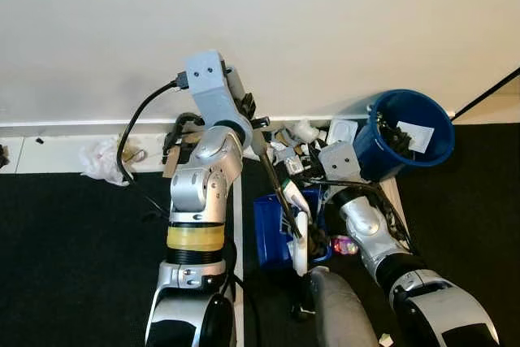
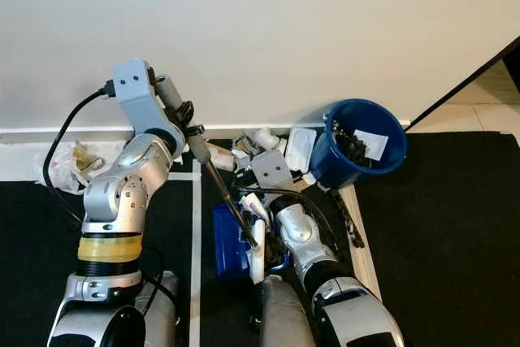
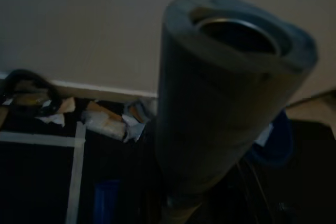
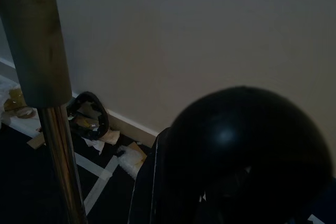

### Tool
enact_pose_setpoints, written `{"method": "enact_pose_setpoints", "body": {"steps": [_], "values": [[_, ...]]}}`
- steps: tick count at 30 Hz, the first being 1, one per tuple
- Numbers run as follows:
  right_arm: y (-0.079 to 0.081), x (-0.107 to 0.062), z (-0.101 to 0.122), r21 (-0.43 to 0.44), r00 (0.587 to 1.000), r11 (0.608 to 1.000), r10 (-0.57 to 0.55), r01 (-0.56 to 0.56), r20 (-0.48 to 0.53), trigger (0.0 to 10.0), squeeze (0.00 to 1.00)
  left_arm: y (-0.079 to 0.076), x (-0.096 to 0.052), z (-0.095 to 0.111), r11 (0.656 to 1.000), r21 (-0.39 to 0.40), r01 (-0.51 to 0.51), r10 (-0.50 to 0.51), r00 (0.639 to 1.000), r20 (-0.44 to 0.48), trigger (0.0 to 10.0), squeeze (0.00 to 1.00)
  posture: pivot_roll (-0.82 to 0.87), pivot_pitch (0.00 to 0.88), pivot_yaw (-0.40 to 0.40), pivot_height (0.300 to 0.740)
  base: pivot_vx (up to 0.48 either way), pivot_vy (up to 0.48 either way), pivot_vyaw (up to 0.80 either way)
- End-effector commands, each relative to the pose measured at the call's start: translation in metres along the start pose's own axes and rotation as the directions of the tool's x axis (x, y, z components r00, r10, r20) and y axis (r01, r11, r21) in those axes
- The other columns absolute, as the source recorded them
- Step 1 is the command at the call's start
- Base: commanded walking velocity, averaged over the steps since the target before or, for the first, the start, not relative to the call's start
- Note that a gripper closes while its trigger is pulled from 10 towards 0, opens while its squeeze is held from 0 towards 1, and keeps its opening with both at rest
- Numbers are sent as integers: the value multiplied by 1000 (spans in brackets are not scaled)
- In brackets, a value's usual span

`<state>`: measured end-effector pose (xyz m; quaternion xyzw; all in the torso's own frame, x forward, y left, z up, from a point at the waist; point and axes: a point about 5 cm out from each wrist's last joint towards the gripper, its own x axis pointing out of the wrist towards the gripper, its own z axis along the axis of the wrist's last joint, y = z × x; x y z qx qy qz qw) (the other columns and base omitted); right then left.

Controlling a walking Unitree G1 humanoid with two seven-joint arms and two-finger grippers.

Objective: Sweep floor

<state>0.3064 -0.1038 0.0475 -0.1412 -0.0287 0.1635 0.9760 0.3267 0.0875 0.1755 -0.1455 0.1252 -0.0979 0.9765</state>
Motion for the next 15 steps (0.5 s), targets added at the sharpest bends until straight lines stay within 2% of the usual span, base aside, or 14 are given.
{"method": "enact_pose_setpoints", "body": {"steps": [1,3,4,5,11,12,14,15], "values": [[-8,-23,-36,-19,977,1000,-6,2,-211,10000,0,-4,-6,-2,989,116,92,-87,995,-45,10000,0,144,179,-103,740,0,0,0],[-10,-25,-39,-12,974,1000,-14,11,-225,10000,0,12,-11,-3,971,219,95,-81,994,-70,10000,0,145,175,-102,740,0,0,0],[-10,-25,-39,-12,974,1000,-14,11,-225,10000,0,12,-11,-3,971,219,95,-81,994,-70,10000,0,145,175,-102,740,0,0,0],[-11,-26,-40,-8,973,1000,-18,17,-230,10000,0,25,-15,2,965,250,78,-67,996,-53,10000,0,148,169,-101,740,0,0,0],[-13,-26,-41,5,971,1000,-27,29,-238,10000,0,66,-27,34,955,297,-8,-3,999,38,10000,0,160,158,-101,740,0,0,0],[-13,-26,-41,5,971,1000,-27,29,-238,10000,0,66,-27,34,955,297,-8,-3,999,38,10000,0,160,158,-101,740,0,0,0],[-13,-26,-41,11,970,999,-27,31,-243,10000,0,84,-31,50,945,319,-75,44,994,104,10000,0,170,150,-102,740,0,0,0],[-13,-26,-41,12,970,999,-27,30,-243,10000,0,88,-32,54,944,316,-92,56,991,121,10000,0,170,150,-102,740,0,0,0]]}}
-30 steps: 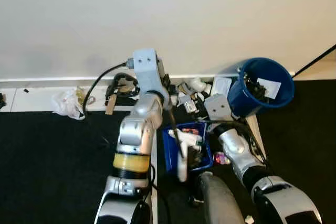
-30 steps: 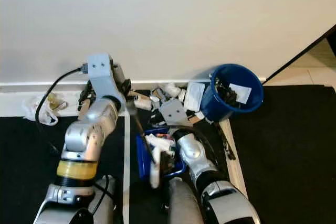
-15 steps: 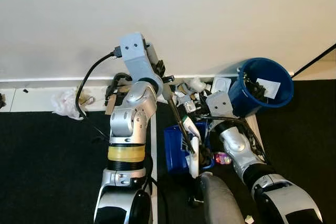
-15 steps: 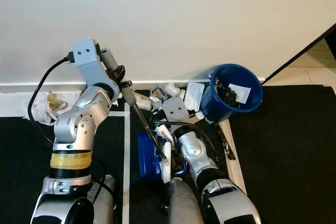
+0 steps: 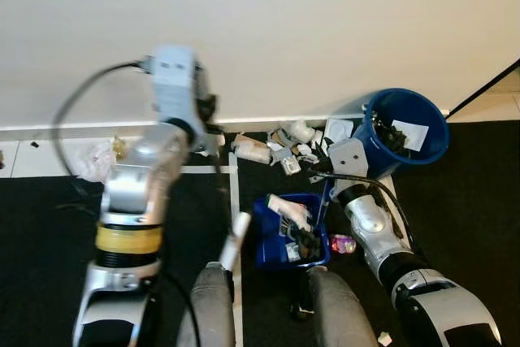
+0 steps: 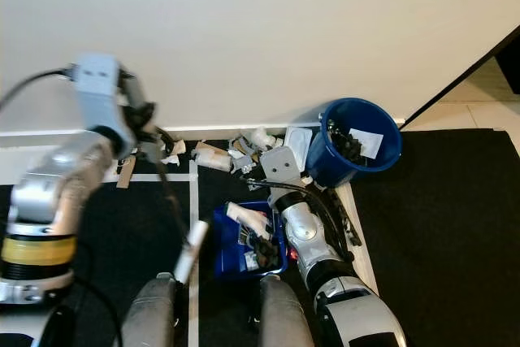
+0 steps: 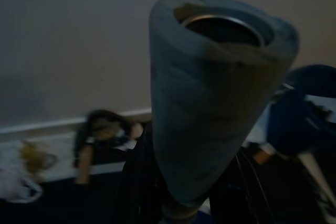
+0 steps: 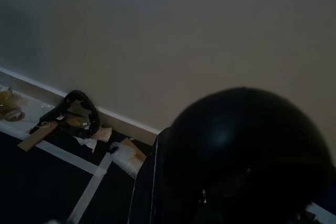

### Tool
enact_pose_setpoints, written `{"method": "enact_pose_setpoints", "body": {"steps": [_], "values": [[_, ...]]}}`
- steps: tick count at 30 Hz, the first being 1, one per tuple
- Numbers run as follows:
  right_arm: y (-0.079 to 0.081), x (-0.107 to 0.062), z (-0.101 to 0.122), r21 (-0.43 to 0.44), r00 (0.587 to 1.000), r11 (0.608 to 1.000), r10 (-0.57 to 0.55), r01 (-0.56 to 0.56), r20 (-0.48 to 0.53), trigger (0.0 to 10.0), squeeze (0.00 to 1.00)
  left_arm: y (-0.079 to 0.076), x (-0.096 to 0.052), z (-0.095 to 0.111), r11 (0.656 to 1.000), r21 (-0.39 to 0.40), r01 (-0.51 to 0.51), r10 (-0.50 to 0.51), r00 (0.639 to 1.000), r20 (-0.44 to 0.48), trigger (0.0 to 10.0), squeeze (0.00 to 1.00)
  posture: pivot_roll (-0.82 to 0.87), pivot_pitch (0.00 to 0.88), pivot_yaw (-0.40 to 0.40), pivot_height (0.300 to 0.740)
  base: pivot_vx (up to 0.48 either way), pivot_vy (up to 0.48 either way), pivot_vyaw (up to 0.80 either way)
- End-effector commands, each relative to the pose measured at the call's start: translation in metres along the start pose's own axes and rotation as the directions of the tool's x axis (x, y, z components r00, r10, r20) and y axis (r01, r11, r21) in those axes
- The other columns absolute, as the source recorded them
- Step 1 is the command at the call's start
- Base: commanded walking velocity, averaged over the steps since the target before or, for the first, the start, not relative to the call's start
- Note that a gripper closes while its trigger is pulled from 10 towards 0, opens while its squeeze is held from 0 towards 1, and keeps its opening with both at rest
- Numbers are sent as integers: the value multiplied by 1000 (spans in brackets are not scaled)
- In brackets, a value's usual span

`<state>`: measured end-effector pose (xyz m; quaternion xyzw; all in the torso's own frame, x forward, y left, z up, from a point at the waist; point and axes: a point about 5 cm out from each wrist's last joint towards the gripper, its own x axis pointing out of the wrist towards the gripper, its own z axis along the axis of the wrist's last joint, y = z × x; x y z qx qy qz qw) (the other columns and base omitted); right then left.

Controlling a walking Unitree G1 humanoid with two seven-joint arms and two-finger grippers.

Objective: Sweep floor

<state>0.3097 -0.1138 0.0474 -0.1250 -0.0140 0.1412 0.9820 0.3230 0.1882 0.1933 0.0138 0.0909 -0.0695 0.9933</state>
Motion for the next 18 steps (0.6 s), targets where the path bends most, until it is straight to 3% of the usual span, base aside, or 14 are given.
{"method": "enact_pose_setpoints", "body": {"steps": [1,7,8,9,10,12,13,14,16,18], "values": [[-6,-24,-38,-24,977,1000,6,-12,-215,10000,0,8,-1,13,1000,4,-13,12,997,74,10000,0,172,146,-103,740,0,0,0],[-7,-24,-38,-15,976,1000,3,-6,-219,10000,0,24,-3,7,995,49,-83,78,993,89,10000,0,175,132,-101,740,0,0,0],[-12,-26,-41,50,972,997,-41,54,-233,10000,0,29,-3,-15,979,152,-135,126,990,62,10000,0,179,110,-95,740,0,0,0],[-16,-27,-43,97,967,990,-74,100,-244,10000,0,31,-3,-32,969,200,-147,141,989,44,10000,0,176,92,-88,740,0,0,0],[-16,-27,-43,97,967,990,-74,100,-244,10000,0,31,-3,-32,969,200,-147,141,989,44,10000,0,176,92,-88,740,0,0,0],[-25,-32,-46,193,956,962,-140,193,-258,10000,0,35,-6,-70,950,267,-163,173,985,-15,10000,0,169,77,-75,740,0,0,0],[-25,-32,-46,193,956,962,-140,193,-258,10000,0,35,-6,-70,950,267,-163,173,985,-15,10000,0,169,77,-75,740,0,0,0],[-31,-36,-50,261,945,930,-188,259,-268,10000,0,39,-10,-100,943,278,-181,210,974,-79,10000,0,166,63,-65,740,0,0,0],[-32,-38,-51,281,941,918,-202,278,-272,10000,0,40,-12,-109,942,277,-191,225,970,-96,10000,0,166,63,-65,740,0,0,0],[-38,-44,-55,314,930,893,-236,321,-282,10000,0,44,-19,-136,933,299,-200,254,955,-153,10000,0,160,51,-54,740,0,0,0]]}}
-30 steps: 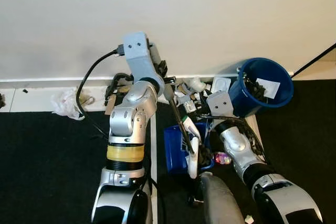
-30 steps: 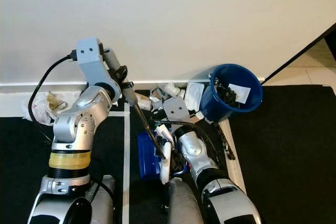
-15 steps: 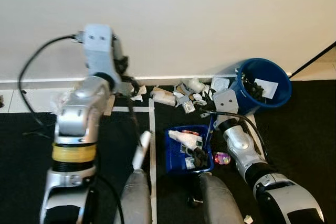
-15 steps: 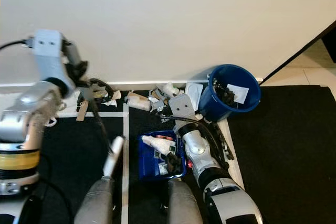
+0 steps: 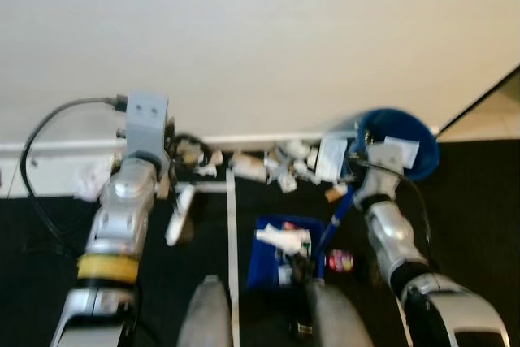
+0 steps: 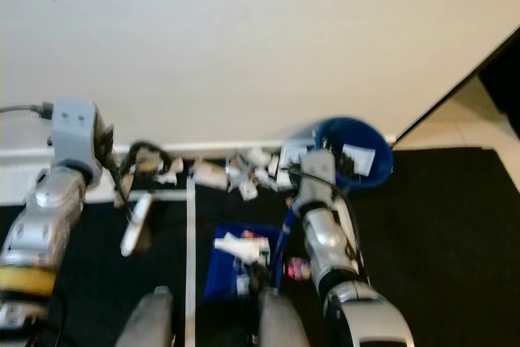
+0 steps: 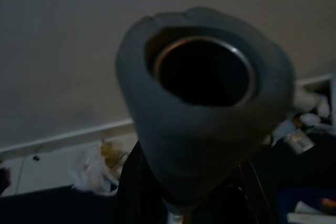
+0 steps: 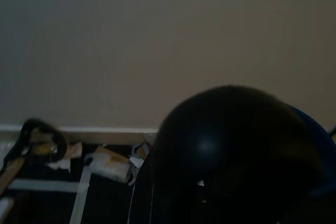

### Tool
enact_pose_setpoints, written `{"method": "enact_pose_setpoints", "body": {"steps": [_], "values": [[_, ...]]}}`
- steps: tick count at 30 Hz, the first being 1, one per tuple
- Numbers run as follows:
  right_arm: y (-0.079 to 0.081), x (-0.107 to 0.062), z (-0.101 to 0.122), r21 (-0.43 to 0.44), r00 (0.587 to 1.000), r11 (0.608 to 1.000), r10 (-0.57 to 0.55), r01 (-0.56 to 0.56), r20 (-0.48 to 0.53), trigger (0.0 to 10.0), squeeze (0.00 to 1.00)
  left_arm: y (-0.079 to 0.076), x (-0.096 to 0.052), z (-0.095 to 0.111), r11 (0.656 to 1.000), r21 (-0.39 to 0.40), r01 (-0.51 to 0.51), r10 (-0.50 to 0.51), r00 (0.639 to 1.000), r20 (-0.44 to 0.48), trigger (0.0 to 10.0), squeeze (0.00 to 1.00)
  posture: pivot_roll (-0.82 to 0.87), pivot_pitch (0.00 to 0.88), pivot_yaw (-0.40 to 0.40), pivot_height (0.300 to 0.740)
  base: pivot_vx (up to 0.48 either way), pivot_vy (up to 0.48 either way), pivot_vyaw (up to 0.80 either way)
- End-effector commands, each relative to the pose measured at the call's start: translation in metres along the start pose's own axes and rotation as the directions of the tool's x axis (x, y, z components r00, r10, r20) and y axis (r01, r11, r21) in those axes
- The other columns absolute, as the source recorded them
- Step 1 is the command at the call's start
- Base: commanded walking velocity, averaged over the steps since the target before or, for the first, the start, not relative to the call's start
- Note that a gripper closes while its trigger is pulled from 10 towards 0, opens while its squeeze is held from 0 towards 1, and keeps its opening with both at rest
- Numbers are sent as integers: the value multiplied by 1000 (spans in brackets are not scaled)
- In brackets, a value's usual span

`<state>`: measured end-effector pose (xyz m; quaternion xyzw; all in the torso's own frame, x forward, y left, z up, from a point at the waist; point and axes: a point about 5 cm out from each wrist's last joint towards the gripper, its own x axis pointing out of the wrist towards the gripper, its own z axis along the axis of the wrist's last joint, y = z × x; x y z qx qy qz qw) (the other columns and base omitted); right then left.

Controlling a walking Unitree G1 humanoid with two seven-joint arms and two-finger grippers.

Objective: Sweep floor

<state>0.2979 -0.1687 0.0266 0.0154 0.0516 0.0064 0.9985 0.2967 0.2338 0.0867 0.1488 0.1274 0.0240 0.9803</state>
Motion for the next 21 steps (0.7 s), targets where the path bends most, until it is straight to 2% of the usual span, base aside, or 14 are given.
{"method": "enact_pose_setpoints", "body": {"steps": [1,2,3,4,6,7,9,12,21], "values": [[-6,-14,-24,53,992,997,-44,50,-119,10000,0,-1,-4,-25,999,47,-14,18,996,-92,10000,0,160,51,-54,740,0,0,0],[-12,-18,-26,88,991,993,-69,79,-113,10000,0,2,-11,-55,996,69,-50,61,985,-163,10000,0,153,38,-42,740,0,0,0],[-15,-20,-26,96,992,992,-76,86,-103,10000,0,4,-16,-68,995,65,-73,84,977,-195,10000,0,151,35,-39,740,0,0,0],[-15,-20,-26,96,992,992,-76,86,-103,10000,0,4,-16,-68,995,65,-73,84,977,-195,10000,0,151,35,-39,740,0,0,0],[-21,-23,-26,114,993,989,-88,96,-80,10000,0,5,-26,-92,994,56,-96,107,965,-240,10000,0,150,29,-36,740,0,0,0],[-21,-23,-26,114,993,989,-88,96,-80,10000,0,5,-26,-92,994,56,-96,107,965,-240,10000,0,150,29,-36,740,0,0,0],[-27,-25,-25,138,993,984,-106,113,-59,10000,0,3,-32,-104,993,40,-108,115,958,-262,10000,0,148,19,-29,740,0,0,0],[-30,-26,-24,151,992,981,-119,125,-45,10000,0,0,-36,-110,993,15,-114,114,956,-271,10000,0,149,14,-28,740,0,0,0],[-37,-28,-19,175,991,976,-134,131,7,10000,0,-6,-41,-122,994,14,-105,104,950,-293,10000,0,142,8,-26,740,0,0,0]]}}
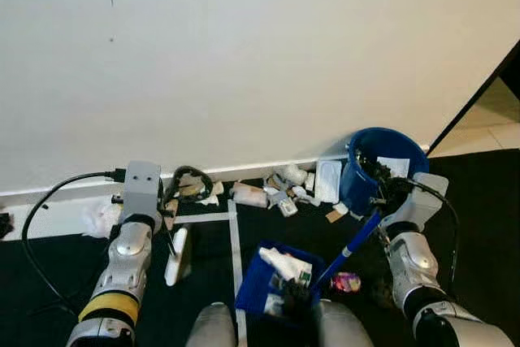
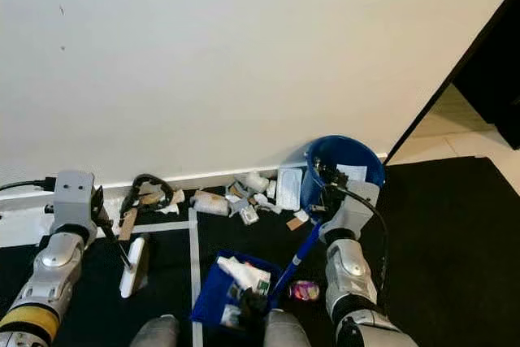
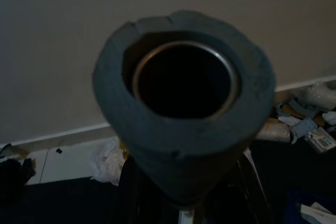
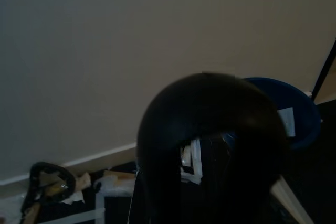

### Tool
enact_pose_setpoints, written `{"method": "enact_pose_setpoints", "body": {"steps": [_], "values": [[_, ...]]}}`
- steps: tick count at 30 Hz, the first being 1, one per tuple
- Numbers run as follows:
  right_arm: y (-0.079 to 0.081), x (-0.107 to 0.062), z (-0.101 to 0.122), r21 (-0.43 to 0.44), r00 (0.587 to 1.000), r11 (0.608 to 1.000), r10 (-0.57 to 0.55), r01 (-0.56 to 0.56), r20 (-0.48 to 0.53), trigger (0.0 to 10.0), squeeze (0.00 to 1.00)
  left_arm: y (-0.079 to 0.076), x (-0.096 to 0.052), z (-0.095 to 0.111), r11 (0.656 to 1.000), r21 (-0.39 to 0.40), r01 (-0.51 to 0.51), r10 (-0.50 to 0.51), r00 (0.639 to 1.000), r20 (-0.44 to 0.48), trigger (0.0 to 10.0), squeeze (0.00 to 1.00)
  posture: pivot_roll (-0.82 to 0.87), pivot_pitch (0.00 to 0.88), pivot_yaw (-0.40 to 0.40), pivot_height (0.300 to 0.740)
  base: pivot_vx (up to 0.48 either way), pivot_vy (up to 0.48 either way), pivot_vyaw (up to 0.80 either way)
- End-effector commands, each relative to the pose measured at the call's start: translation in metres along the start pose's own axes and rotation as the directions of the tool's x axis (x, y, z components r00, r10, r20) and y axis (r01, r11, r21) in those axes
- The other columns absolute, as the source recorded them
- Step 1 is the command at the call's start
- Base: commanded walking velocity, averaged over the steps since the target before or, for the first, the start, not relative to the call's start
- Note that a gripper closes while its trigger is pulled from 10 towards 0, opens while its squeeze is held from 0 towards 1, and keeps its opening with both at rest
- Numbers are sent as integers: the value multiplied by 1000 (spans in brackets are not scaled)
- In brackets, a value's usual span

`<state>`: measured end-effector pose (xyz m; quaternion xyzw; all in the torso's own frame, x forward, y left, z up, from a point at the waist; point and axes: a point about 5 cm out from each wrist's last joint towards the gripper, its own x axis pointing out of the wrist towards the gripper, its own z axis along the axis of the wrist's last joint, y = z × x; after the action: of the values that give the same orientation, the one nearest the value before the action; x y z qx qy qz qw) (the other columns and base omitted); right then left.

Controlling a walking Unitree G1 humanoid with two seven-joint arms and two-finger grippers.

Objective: Sweep floor

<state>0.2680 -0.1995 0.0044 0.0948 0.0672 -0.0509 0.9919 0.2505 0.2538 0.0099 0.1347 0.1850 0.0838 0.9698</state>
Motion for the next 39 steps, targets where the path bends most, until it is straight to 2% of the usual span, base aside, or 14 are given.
{"method": "enact_pose_setpoints", "body": {"steps": [1,5,12,20,30,35,39], "values": [[-6,1,9,16,998,1000,-24,23,63,10000,0,-1,-13,-38,999,51,1,8,985,-170,10000,0,141,10,-26,740,0,0,0],[-10,6,22,7,992,1000,-14,13,124,10000,0,-9,-12,-39,996,55,73,-62,983,-171,10000,0,134,13,-28,740,0,0,0],[-10,17,45,-23,977,999,30,-26,211,10000,0,-19,-7,-32,994,37,100,-93,984,-155,10000,0,123,22,-36,740,0,0,0],[-5,38,83,3,944,995,94,-100,318,10000,0,-34,-2,-26,992,-52,117,-123,983,-137,10000,0,101,19,-44,740,0,0,0],[-7,48,101,11,934,984,165,-178,317,10000,0,-40,1,-20,989,-101,110,-122,984,-126,10000,0,91,17,-59,740,0,0,0],[-2,54,112,1,923,967,242,-254,298,10000,0,-45,5,-15,985,-147,89,-108,986,-126,10000,0,79,20,-60,740,0,0,0],[3,57,119,-6,910,959,271,-284,313,10000,0,-49,7,-11,984,-149,93,-111,987,-117,10000,0,76,20,-59,740,0,0,0]]}}
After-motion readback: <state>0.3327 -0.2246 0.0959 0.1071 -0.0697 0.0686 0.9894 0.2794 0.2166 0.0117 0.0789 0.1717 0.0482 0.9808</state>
